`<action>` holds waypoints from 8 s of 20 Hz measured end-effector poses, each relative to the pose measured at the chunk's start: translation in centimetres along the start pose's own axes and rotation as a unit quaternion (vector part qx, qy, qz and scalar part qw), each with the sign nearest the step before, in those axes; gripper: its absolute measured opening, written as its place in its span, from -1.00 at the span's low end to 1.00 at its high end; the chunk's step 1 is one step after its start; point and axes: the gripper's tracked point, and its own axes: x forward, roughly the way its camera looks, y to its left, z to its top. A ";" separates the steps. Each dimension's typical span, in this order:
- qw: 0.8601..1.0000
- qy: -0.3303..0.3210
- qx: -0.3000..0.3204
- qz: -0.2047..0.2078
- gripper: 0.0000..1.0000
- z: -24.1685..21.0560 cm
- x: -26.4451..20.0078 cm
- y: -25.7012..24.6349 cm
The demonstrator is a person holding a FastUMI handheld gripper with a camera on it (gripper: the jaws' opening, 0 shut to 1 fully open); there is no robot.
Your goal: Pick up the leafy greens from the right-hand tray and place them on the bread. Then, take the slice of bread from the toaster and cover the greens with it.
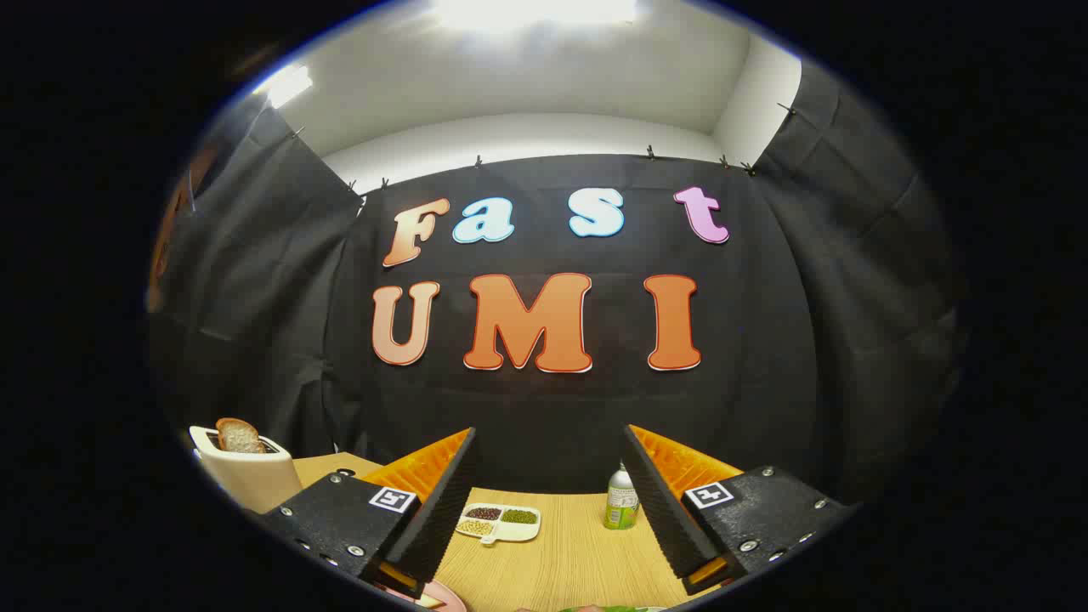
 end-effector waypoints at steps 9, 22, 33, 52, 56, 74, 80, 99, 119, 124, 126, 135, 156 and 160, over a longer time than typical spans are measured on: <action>1.000 0.010 -0.025 0.007 0.97 0.6 0.9 0.5; 0.999 0.044 0.004 0.017 0.99 1.9 -3.3 0.0; 0.987 0.157 0.004 0.019 0.99 -2.8 -6.4 -3.1; 0.869 0.490 0.019 0.063 1.00 -19.5 -11.0 -3.3; 0.843 0.535 0.014 0.049 1.00 -22.5 -12.1 -4.1; 0.805 0.592 -0.032 0.021 -0.47 -28.3 -13.6 -3.9; 0.812 0.584 -0.014 0.020 -0.95 -27.4 -13.5 -3.5; 0.855 0.489 0.034 0.168 -0.98 -17.9 -9.9 9.6; 0.799 0.546 0.021 0.250 -0.93 -23.4 -12.3 18.3; 0.792 0.563 -0.013 0.237 -0.66 -24.6 -12.9 17.5; 0.792 0.566 -0.011 0.230 -0.51 -24.4 -12.8 17.7; 0.807 0.559 0.014 0.191 -0.05 -20.7 -9.4 19.0; 0.771 0.537 0.119 0.322 0.81 -7.8 -2.1 41.4; 0.768 0.546 0.113 0.314 0.82 -8.4 -1.6 43.8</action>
